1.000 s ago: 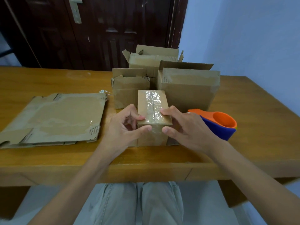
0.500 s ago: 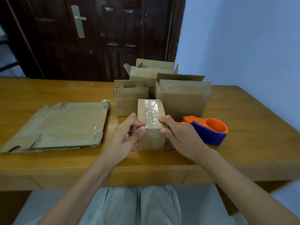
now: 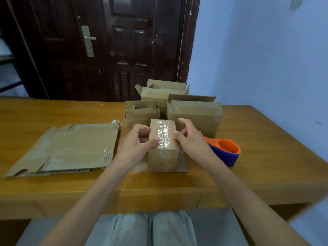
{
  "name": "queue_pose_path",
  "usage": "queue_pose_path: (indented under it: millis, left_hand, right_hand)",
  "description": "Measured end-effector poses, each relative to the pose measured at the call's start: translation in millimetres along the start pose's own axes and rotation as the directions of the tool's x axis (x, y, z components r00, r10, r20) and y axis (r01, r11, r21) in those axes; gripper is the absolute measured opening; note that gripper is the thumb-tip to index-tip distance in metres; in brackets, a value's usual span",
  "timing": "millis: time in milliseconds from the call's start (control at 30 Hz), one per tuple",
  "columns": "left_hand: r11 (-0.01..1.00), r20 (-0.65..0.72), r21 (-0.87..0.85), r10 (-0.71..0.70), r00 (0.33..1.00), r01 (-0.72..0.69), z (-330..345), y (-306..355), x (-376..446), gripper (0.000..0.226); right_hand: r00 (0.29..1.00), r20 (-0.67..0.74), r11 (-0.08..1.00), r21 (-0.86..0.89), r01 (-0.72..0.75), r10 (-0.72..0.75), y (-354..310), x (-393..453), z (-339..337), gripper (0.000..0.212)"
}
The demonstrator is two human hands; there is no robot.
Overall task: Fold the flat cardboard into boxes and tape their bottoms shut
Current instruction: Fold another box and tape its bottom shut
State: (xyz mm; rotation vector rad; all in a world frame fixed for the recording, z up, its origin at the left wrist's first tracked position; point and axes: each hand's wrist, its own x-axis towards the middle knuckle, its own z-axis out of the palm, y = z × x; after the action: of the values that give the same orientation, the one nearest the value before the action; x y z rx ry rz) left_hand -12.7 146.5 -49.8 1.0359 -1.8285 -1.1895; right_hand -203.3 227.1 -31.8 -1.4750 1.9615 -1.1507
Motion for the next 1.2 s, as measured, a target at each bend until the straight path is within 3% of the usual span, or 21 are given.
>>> queue_pose_path:
  millis: [67, 167, 233, 300, 400, 500, 600, 700, 800, 867, 933, 1033, 1200]
  left_hand:
    - [0.999, 0.102, 0.018, 0.031, 0.994, -0.033, -13, 1, 4, 0.039]
    - [0.98, 0.293, 0.158, 0.072, 0.953, -0.123, -34, 5, 15, 0.034]
    - [0.941, 0.409, 0.261, 0.092, 0.908, -0.213, -41, 7, 24, 0.034]
    - [0.884, 0.485, 0.345, 0.12, 0.866, -0.315, -44, 9, 33, 0.037]
    - [0.829, 0.538, 0.395, 0.14, 0.831, -0.395, -44, 10, 40, 0.041]
    - [0.773, 0.507, 0.454, 0.185, 0.842, -0.443, -43, 14, 48, 0.04]
    - [0.606, 0.307, 0.647, 0.349, 0.885, -0.463, -44, 19, 41, 0.047]
    - [0.624, 0.156, 0.617, 0.5, 0.852, -0.479, -37, 14, 4, 0.048]
    - [0.436, 0.243, 0.731, 0.553, 0.797, -0.525, -28, -4, -17, 0.049]
    - [0.416, 0.289, 0.724, 0.542, 0.789, -0.55, -36, -13, -14, 0.045]
    - [0.413, 0.327, 0.701, 0.54, 0.776, -0.582, -47, -16, -3, 0.046]
    - [0.424, 0.342, 0.701, 0.507, 0.791, -0.574, -60, -18, 14, 0.056]
    - [0.428, 0.306, 0.698, 0.547, 0.779, -0.575, -51, -23, 28, 0.055]
  right_hand:
    - [0.993, 0.091, 0.993, 0.082, -0.087, 0.079, -3, 0, -6, 0.071]
    - [0.97, 0.221, 0.989, 0.082, -0.124, 0.104, -5, -3, -22, 0.064]
    - [0.976, 0.218, 0.971, -0.239, 0.03, 0.024, -3, -2, -33, 0.057]
    - [0.981, 0.154, 0.823, -0.538, 0.18, -0.115, -1, -3, -40, 0.05]
    - [0.953, 0.166, 0.719, -0.626, 0.302, -0.255, 1, -5, -43, 0.045]
    - [0.919, 0.297, 0.736, -0.555, 0.388, -0.26, 6, -4, -44, 0.04]
    - [0.898, 0.345, 0.777, -0.471, 0.418, -0.274, 11, 0, -44, 0.031]
    - [0.894, 0.304, 0.726, -0.523, 0.446, -0.33, 9, 5, -41, 0.035]
    - [0.868, 0.247, 0.61, -0.629, 0.482, -0.431, 4, 4, -29, 0.054]
    - [0.867, 0.226, 0.58, -0.666, 0.47, -0.443, 1, 2, -21, 0.066]
    - [0.873, 0.228, 0.63, -0.617, 0.472, -0.43, -1, 0, -19, 0.061]
    - [0.866, 0.271, 0.772, -0.394, 0.498, -0.42, 3, -1, -22, 0.033]
    - [0.86, 0.286, 0.821, -0.281, 0.497, -0.422, 21, -9, -22, 0.034]
